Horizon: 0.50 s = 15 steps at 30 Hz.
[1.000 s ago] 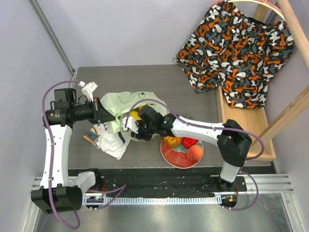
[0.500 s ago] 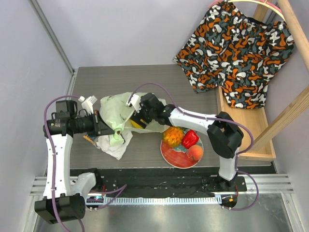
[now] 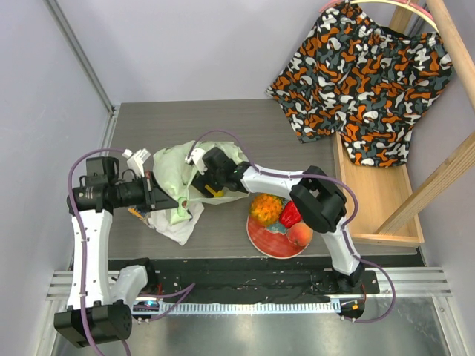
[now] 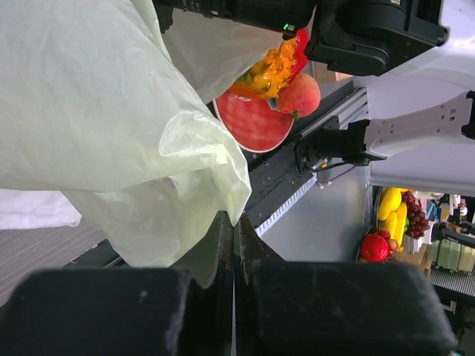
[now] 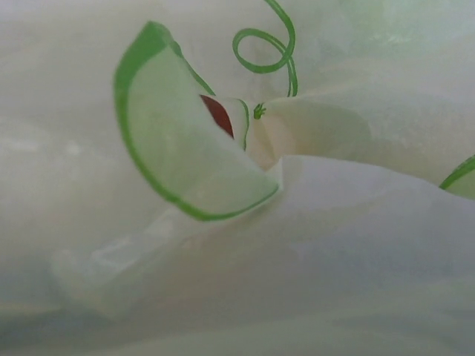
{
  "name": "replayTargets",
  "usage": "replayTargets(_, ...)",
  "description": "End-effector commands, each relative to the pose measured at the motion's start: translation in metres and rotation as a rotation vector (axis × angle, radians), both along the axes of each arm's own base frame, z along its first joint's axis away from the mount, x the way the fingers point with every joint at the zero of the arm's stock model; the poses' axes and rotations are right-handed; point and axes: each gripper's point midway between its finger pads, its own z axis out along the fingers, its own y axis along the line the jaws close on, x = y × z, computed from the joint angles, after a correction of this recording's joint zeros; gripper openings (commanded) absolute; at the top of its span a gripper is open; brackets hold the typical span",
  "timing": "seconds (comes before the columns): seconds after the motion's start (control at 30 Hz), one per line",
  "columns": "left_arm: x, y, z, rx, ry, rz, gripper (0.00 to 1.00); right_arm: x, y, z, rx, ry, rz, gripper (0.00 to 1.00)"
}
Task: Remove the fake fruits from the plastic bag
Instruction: Take out the fake fruit from the plastic bag.
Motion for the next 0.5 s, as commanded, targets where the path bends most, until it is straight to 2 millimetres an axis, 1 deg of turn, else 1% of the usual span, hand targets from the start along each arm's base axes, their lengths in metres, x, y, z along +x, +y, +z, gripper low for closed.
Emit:
replayTargets(0.0,-0.001,-0.002,0.007,-0.016,-0.056,-0.015,0.00,0.003,0.009,0.018,0.040,-0.007,-0.007,0.85)
replayTargets(0.1,0.001,-0.002,0.006,-0.020,-0.061,-0.008,0.00,-0.001,0.006,0.024,0.040,-0.015,0.015,0.74)
replayTargets(0.13,0.002,-0.002,0.005,-0.022,-0.059,-0.006,0.00,-0.007,0.008,0.025,0.042,-0.005,0.055,0.67)
replayTargets(0.2,0.006,-0.001,0.005,-0.026,-0.066,0.000,0.00,-0.016,0.008,0.024,0.040,0.017,0.101,0.62)
replayTargets(0.27,0.010,-0.001,0.005,-0.029,-0.070,-0.001,0.00,-0.020,0.009,0.033,0.047,0.010,0.137,0.57)
replayTargets(0.3,0.011,-0.001,0.005,-0.029,-0.074,-0.001,0.00,-0.022,0.010,0.038,0.056,0.007,0.156,0.55)
replayTargets(0.33,0.013,-0.001,0.004,-0.030,-0.071,0.002,0.00,-0.023,0.009,0.049,0.064,-0.006,0.164,0.52)
replayTargets(0.4,0.019,0.000,0.004,-0.033,-0.087,0.008,0.00,-0.026,0.011,0.064,0.081,-0.016,0.191,0.47)
replayTargets(0.43,0.020,-0.001,0.003,-0.057,-0.063,0.024,0.00,-0.028,0.009,0.070,0.074,-0.027,0.207,0.45)
replayTargets(0.47,0.028,-0.001,0.004,-0.062,-0.088,0.033,0.00,-0.028,0.007,0.089,0.096,-0.052,0.211,0.43)
